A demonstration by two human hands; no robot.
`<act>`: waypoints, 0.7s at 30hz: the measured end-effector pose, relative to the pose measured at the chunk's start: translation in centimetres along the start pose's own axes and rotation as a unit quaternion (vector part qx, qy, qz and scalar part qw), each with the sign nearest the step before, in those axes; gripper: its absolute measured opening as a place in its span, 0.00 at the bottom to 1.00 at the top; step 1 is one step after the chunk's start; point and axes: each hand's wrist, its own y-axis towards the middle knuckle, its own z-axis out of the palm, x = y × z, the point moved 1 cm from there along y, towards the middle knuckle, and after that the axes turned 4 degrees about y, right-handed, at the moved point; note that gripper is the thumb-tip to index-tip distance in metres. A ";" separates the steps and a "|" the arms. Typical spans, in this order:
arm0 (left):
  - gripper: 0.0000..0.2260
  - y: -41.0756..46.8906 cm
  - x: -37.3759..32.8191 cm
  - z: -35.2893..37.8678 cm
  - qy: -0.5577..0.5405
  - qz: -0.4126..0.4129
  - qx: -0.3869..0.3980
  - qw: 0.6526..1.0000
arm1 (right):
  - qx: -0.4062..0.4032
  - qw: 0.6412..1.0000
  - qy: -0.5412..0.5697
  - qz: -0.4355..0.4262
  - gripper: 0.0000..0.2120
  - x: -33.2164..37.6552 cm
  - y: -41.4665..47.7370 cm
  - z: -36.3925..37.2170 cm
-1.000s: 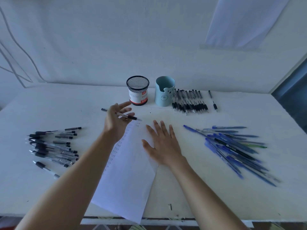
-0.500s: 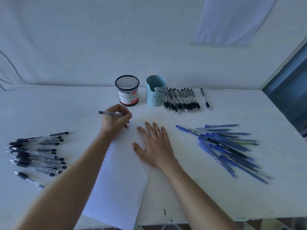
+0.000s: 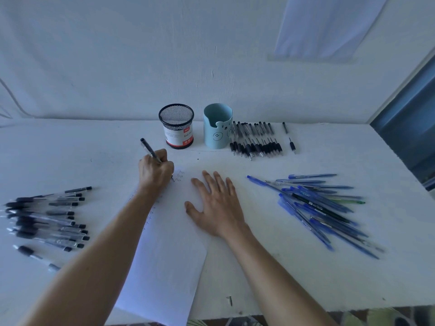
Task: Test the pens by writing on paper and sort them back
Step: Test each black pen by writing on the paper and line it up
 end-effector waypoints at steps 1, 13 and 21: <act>0.10 0.0 0.0 0.1 0.003 0.002 0.001 1.000 | -0.001 1.000 0.001 0.000 0.37 0.0 0.0 0.0; 0.13 -0.1 -0.2 0.3 0.011 -0.001 0.009 1.000 | -0.006 1.000 0.003 0.001 0.33 0.0 -0.1 0.0; 0.10 0.0 0.0 0.5 0.021 -0.009 0.017 1.000 | -0.005 1.000 0.013 0.000 0.33 0.1 -0.2 -0.3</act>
